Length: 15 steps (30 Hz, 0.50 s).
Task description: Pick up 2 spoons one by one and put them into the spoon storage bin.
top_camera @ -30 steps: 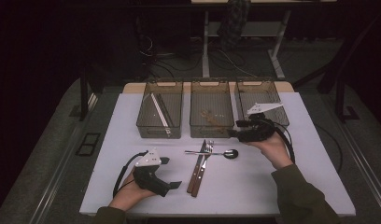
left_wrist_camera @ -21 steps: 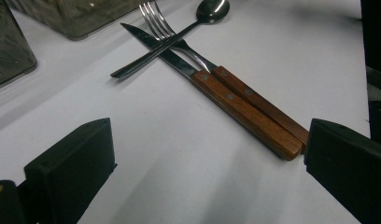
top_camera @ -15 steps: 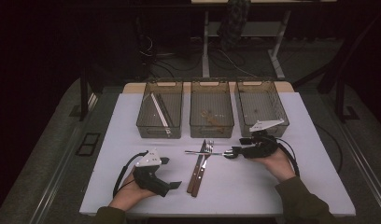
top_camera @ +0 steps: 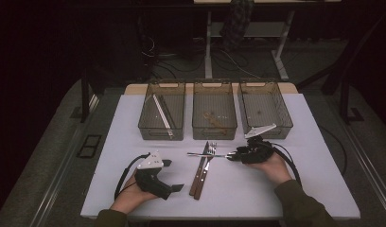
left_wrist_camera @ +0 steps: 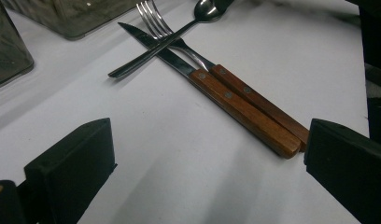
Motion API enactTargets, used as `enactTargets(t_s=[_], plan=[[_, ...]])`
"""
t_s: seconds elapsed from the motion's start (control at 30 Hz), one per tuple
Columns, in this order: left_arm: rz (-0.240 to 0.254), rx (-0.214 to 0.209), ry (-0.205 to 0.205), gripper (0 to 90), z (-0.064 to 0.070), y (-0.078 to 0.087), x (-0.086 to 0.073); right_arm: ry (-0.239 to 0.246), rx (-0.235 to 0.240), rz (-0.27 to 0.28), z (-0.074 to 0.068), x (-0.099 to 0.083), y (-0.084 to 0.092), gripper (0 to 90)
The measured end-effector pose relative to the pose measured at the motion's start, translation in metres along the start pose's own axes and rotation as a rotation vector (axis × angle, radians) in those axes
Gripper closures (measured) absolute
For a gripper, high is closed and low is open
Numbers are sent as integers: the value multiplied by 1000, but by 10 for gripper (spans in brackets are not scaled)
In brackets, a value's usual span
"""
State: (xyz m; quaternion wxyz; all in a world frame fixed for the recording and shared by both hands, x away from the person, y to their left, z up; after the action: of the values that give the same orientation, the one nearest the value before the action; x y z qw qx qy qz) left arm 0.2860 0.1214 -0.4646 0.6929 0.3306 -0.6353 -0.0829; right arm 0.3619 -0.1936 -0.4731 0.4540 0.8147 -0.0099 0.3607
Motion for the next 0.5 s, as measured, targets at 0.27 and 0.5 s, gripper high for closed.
enactTargets(t_s=[0.27, 0.5], plan=[[-1, 2, -1, 3, 0, 0, 0, 72, -30, -12, -3, -5, -2, 631], [0, 3, 1, 3, 0, 0, 0, 90, -23, -7, -1, -7, 0, 698]])
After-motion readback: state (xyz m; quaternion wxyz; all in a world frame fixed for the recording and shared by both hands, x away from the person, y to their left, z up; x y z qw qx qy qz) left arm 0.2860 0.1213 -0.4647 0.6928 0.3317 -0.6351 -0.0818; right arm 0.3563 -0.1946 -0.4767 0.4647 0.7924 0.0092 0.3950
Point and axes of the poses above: each handheld gripper's, and its own axes: y roughly backward along the jaws, x roughly out of its top, z roughly to its right, the point moved 4 cm from there along -y, roughly forward along the jaws, and after that the axes turned 12 degrees about -y, right-handed, at the moved point
